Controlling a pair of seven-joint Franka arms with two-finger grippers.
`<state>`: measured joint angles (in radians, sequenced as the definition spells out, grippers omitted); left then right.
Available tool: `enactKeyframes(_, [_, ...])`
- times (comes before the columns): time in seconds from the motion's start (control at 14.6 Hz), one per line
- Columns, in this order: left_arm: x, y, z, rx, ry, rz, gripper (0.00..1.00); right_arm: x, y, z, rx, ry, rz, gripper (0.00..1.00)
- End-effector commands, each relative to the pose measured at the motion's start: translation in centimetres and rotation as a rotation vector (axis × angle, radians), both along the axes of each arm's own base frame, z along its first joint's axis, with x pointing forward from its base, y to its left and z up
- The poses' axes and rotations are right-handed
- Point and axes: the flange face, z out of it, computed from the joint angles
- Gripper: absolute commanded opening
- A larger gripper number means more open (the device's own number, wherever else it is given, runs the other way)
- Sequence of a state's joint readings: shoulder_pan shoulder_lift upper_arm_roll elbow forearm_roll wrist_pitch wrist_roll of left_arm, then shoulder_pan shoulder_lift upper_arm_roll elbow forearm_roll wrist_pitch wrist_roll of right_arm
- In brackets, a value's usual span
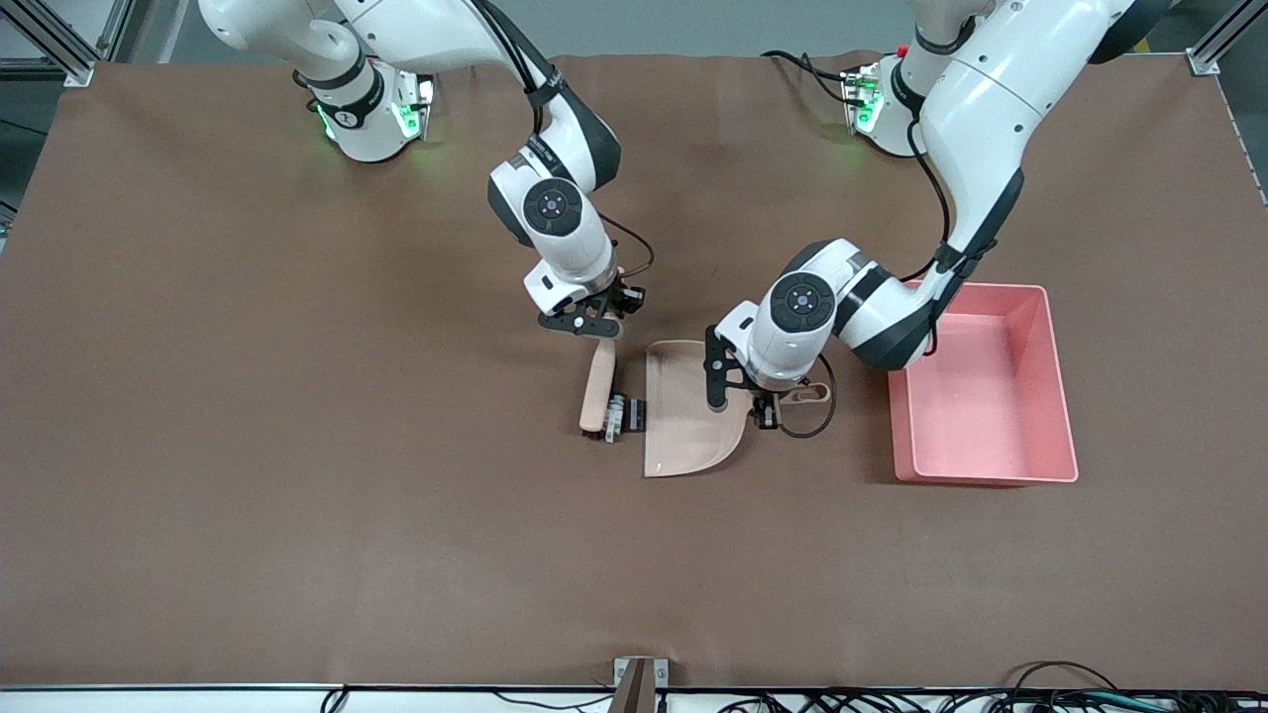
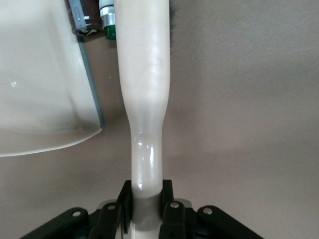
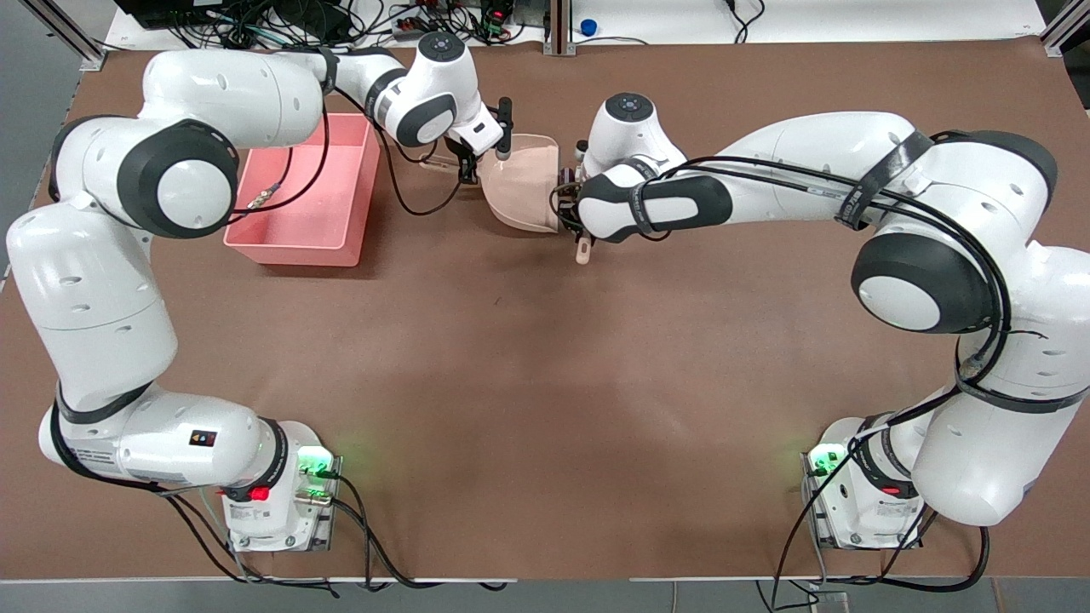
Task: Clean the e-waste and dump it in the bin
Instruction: 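Sweep the capacitor and switch into the dustpan with the right gripper's brush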
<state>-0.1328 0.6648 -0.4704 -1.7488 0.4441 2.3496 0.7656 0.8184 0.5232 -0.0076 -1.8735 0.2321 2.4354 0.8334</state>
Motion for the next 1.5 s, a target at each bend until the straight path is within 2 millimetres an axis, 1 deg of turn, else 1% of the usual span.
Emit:
enactKeyframes(0.0, [0.6, -0.5, 0.0, 0.007, -0.009, 0.009, 0.04, 0.4, 3.1, 0.3, -0.015, 0.017, 0.006, 0.0])
enactKeyframes(0.14, [0.6, -0.5, 0.0, 0.007, -0.009, 0.009, 0.04, 0.4, 5.0, 0.4, -0.024, 0.018, 0.017, 0.0])
enactKeyframes(0.27, [0.6, -0.5, 0.0, 0.007, -0.009, 0.009, 0.04, 0.5, 6.9, 1.5, -0.019, 0.025, 0.034, 0.0])
enactKeyframes(0.48, [0.6, -0.5, 0.0, 0.007, -0.009, 0.009, 0.03, 0.6, 9.1, 3.3, 0.003, 0.016, -0.011, 0.0])
enactKeyframes(0.55, [0.5, -0.5, -0.1, 0.007, -0.008, 0.008, 0.03, 0.3, 9.6, 3.8, -0.001, 0.028, -0.015, 0.0])
enactKeyframes(0.68, [0.6, -0.3, 0.0, 0.009, -0.009, 0.01, 0.03, 0.5, 10.4, 5.4, 0.005, 0.036, -0.055, 0.0])
enactKeyframes(0.82, [0.8, 0.1, -0.1, 0.012, -0.008, 0.016, 0.03, 0.6, 10.3, 5.8, -0.002, 0.041, -0.067, 0.0])
enactKeyframes(0.89, [0.8, 0.1, -0.1, 0.01, -0.008, 0.016, 0.03, 1.4, 9.6, 6.0, -0.001, 0.037, -0.075, 0.0])
enactKeyframes(1.03, [0.8, 0.2, -0.4, 0.01, -0.003, 0.021, 0.03, 3.4, 7.5, 5.5, -0.011, 0.041, -0.079, 0.0])
enactKeyframes(1.09, [0.8, 0.2, -0.4, 0.009, -0.005, 0.02, 0.02, 3.7, 6.6, 5.4, -0.025, 0.051, -0.069, 0.0])
enactKeyframes(1.16, [0.9, 0.3, -0.6, 0.005, -0.005, 0.021, 0.01, 4.6, 5.3, 5.8, -0.034, 0.063, -0.075, 0.0])
enactKeyframes(1.23, [1.0, 0.3, -0.4, -0.002, -0.01, 0.02, 0.0, 5.5, 3.8, 6.7, -0.035, 0.063, -0.085, 0.0])
enactKeyframes(1.3, [1.1, 0.2, -0.2, -0.018, -0.019, 0.021, 0.0, 6.1, 1.8, 7.6, -0.034, 0.062, -0.095, 0.0])
enactKeyframes(1.44, [1.4, -0.3, 0.2, -0.06, -0.046, 0.02, 0.0, 6.8, -2.7, 9.4, -0.026, 0.051, -0.145, 0.0])
